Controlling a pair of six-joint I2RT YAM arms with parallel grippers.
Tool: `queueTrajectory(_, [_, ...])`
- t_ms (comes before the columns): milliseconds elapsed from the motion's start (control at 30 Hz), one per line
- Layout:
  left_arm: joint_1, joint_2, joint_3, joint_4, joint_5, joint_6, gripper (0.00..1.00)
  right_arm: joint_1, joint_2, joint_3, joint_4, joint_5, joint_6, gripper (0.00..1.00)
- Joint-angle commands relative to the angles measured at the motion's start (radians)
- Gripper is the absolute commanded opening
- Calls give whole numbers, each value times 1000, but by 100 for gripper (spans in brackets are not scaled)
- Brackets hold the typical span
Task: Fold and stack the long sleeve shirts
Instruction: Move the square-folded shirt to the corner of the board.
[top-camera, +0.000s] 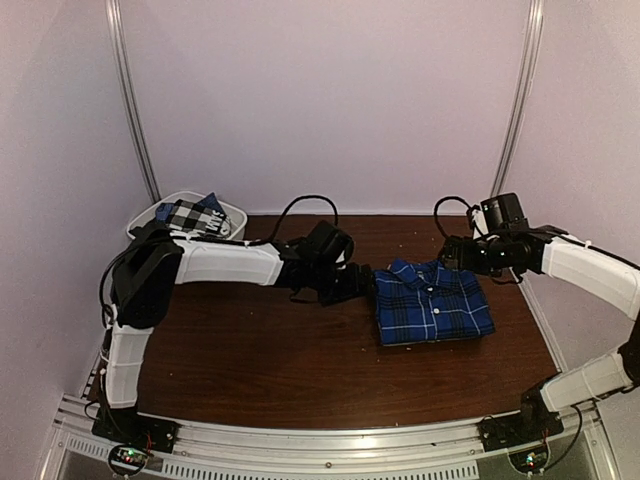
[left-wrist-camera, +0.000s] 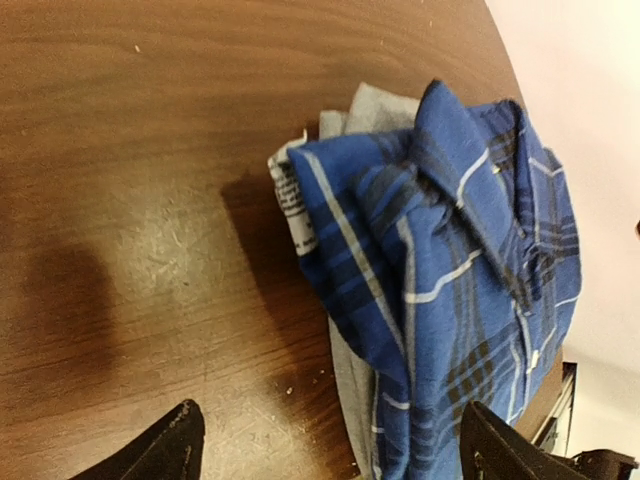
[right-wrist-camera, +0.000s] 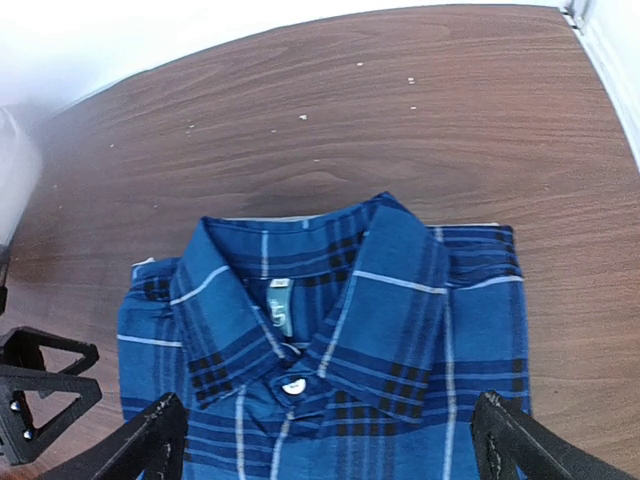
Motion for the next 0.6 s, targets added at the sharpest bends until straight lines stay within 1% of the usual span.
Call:
queueTrajectory(0, [14,-126,-27,6,-88,64,92,72,47,44,78,-50,50,100])
queueTrajectory(67, [20,-168,-55,1,-104,77,95,110,82,63,100,-54,65,100])
queueTrajectory(100, [23,-191,-74,1,-134,83,97,126,101,74,114,-65,73,100])
queueTrajectory(233, [41,-291,-154,-3,-186,104,98,181,188,121,192,-120,104,100])
queueTrajectory(367, [69,-389,-252,-16,-225,125,98,244,319,216,221,-145,120,100])
queueTrajectory(567, [116,-542,-404,5,-240,148,98,295,504,355,280,-175,158,100])
